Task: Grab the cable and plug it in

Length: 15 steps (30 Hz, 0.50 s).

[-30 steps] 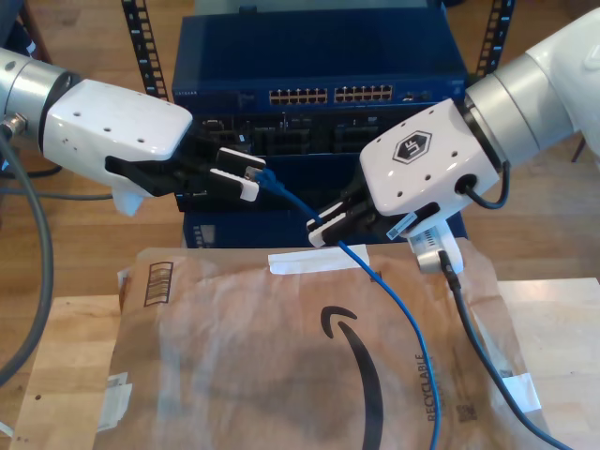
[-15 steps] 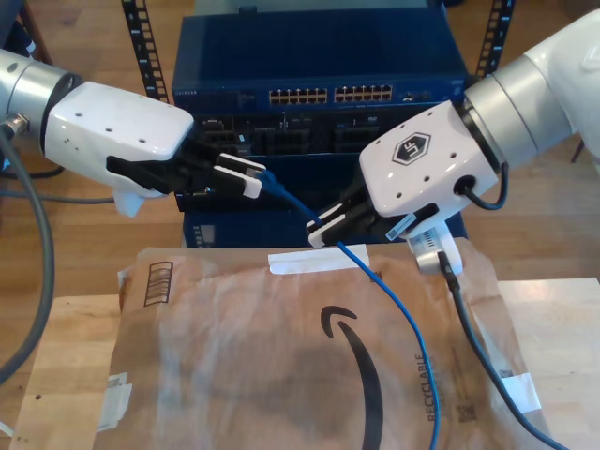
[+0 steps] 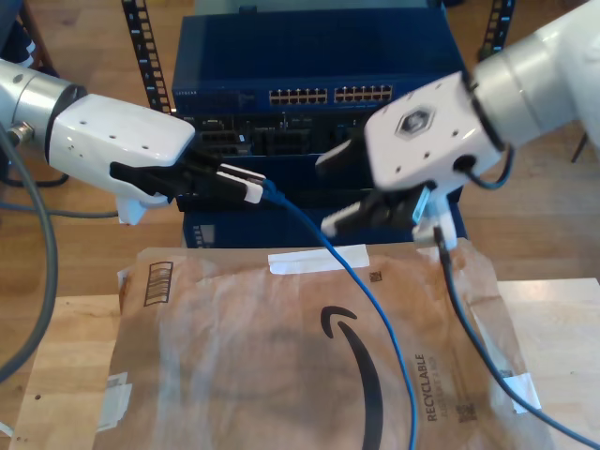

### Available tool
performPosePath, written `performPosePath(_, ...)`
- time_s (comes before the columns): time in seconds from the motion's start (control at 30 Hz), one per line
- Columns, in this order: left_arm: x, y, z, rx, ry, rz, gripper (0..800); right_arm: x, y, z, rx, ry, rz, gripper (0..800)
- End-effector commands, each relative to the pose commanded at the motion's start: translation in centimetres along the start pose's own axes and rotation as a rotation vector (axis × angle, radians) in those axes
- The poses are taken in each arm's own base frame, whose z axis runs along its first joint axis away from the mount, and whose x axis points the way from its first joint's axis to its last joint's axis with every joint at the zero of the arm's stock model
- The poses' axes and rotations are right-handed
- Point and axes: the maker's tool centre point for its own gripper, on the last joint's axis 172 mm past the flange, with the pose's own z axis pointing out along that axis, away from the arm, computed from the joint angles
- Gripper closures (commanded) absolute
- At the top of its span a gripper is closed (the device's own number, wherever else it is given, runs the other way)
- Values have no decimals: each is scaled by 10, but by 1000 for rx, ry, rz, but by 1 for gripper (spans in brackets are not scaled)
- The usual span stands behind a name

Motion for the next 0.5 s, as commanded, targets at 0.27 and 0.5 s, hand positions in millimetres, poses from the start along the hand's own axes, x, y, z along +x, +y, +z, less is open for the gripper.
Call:
performPosePath(0.27,-8,24,-63,102,-352,-157,795,-27,3,10,157,77,-216,7)
performPosePath(0.5,-4,4,-65,301,-408,-261,793,-90,41,51,259,78,-552,11)
